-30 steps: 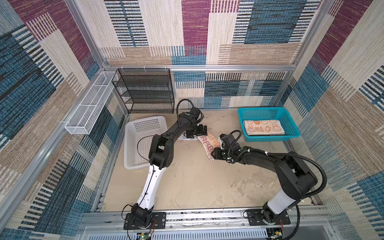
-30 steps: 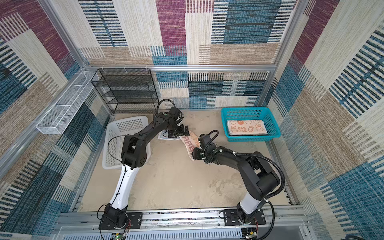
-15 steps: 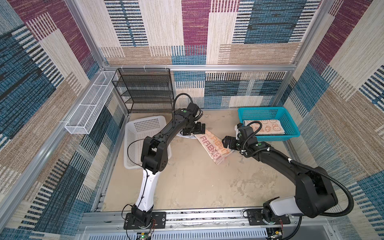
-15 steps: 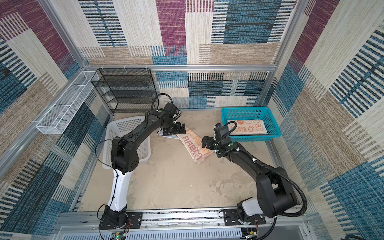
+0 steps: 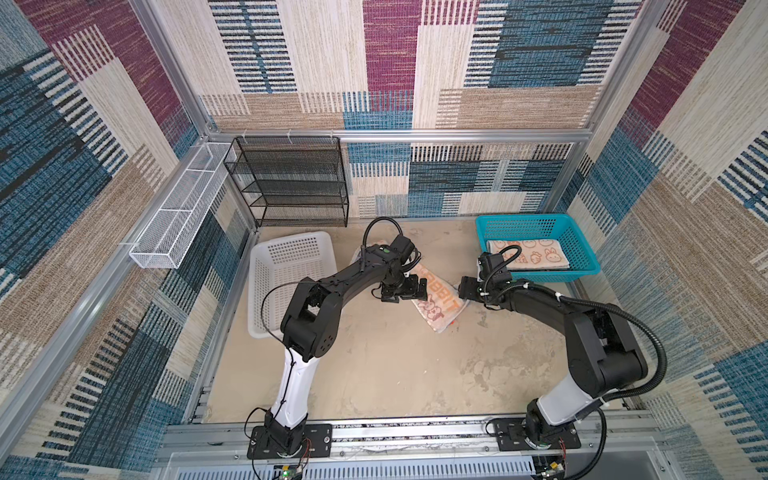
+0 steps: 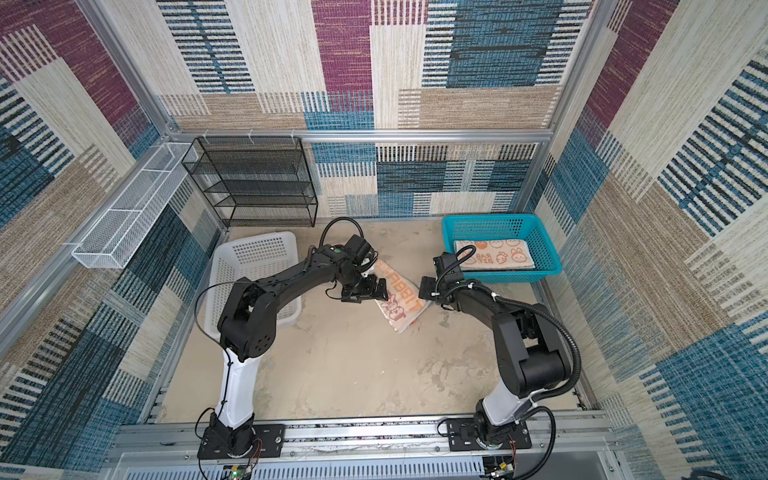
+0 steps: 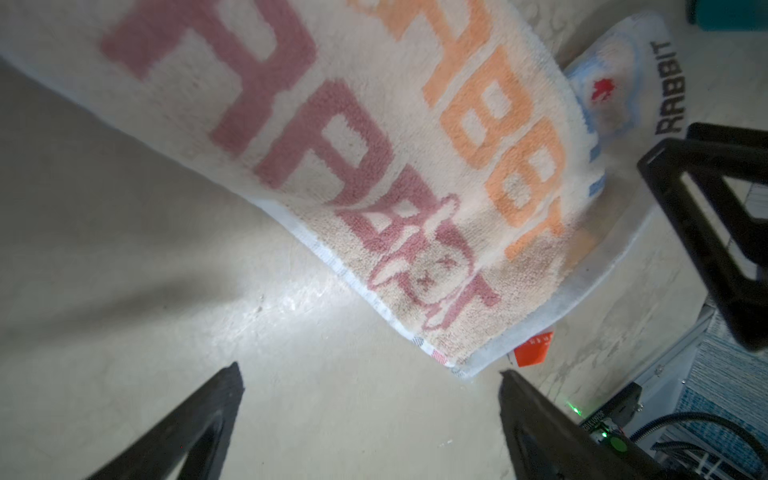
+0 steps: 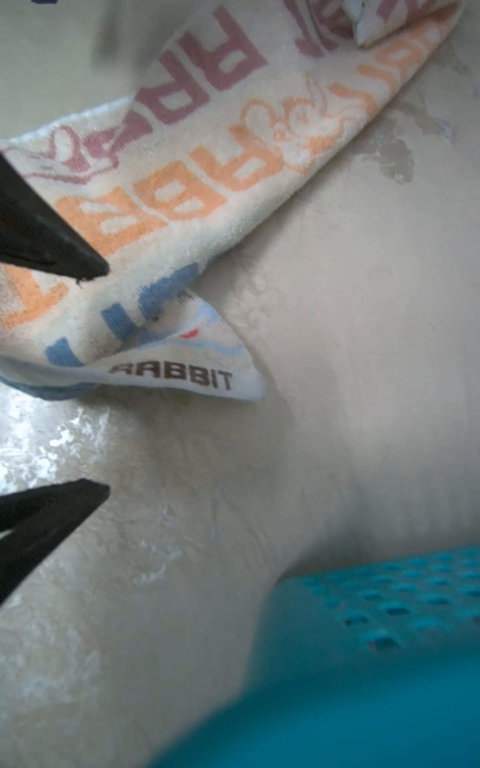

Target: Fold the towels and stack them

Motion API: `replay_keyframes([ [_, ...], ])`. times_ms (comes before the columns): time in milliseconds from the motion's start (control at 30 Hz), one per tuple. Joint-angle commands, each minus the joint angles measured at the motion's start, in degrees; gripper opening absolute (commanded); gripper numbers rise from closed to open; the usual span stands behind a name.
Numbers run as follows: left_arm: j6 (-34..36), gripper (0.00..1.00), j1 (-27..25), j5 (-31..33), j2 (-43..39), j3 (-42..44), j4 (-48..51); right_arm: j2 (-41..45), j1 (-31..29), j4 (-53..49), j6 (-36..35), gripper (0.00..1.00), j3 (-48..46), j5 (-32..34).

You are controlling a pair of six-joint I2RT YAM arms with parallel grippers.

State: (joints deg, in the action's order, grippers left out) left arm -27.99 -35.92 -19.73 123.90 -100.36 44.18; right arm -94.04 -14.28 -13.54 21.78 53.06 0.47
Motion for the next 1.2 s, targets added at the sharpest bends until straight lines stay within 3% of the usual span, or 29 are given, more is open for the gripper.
replay_keyframes([
  [0,-1.28,0.99,0.06,-2.18,2.01,-1.46,-1.5,-1.58,0.02,2.11,-0.99,0.59,0.95,0.82],
  [100,-0.63,0.99,1.09,-2.6,4.72,-3.6,-0.27,-1.87,-0.02,2.72,-0.48,0.37,0.09,-0.7],
  [300,1.48,0.99,5.98,-1.2,8.6,-8.98,2.83,-0.04,-0.26,5.78,2.21,0.13,-4.99,-6.79],
  [667,4.47,0.99,11.18,0.35,21.9,-32.3,11.86,0.27,-12.19,8.88,11.85,0.06,-5.96,-8.07],
  [833,4.61,0.99,12.12,-0.63,27.81,-46.35,14.64,-3.22,-14.99,9.31,14.15,0.21,-1.59,-11.51],
  [900,4.93,0.99,12.19,-0.54,28.22,-49.48,15.8,-2.52,-14.99,7.03,12.96,0.35,-0.27,-9.58],
  [1033,6.05,0.99,12.19,1.56,23.97,-44.19,15.78,1.71,-13.39,2.7,9.54,0.6,0.23,-4.14],
  [1167,6.68,0.99,12.03,3.37,18.27,-35.94,15.85,4.3,-8.65,2.35,6.89,0.7,-1.29,-4.58],
])
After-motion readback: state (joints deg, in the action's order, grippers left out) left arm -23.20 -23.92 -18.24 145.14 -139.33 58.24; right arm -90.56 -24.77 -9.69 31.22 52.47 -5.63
